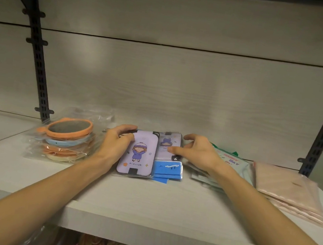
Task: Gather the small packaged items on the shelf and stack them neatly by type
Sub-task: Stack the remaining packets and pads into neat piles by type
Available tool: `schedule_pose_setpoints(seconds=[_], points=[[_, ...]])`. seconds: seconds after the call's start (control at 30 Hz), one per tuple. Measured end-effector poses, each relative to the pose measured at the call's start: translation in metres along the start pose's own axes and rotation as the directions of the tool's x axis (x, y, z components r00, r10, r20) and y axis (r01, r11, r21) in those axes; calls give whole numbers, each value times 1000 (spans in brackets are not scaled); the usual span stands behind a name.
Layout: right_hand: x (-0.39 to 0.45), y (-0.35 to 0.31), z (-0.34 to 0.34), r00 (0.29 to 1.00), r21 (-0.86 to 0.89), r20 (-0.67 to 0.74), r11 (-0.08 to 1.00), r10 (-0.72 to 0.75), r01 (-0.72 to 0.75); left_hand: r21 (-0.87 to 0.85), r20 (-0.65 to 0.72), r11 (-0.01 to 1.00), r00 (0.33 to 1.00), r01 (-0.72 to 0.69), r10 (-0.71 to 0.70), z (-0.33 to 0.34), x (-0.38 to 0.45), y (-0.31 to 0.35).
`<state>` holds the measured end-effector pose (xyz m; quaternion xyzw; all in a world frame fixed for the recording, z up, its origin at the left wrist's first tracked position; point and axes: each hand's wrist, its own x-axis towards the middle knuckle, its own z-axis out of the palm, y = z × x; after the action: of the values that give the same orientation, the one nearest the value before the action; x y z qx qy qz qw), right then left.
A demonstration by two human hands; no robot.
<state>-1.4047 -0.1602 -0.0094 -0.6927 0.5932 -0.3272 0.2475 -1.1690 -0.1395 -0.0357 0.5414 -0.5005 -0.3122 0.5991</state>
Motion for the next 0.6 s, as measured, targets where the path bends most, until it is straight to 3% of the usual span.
schedule_pose_setpoints(seconds=[0.23, 0.43, 0.6], points=[[-13, -21, -13, 991, 497, -112, 868, 70, -5, -7, -17, 1000, 1000, -17, 17, -3, -1, -1], [-29, -17, -30, 981, 625, -150, 781, 123, -2, -14, -4, 1000, 1000, -9, 9, -2, -2, -2], [-36, -8, -55, 967, 632, -190, 775, 167, -10, -19, 5, 1000, 1000, -6, 6, -1, -5, 2]])
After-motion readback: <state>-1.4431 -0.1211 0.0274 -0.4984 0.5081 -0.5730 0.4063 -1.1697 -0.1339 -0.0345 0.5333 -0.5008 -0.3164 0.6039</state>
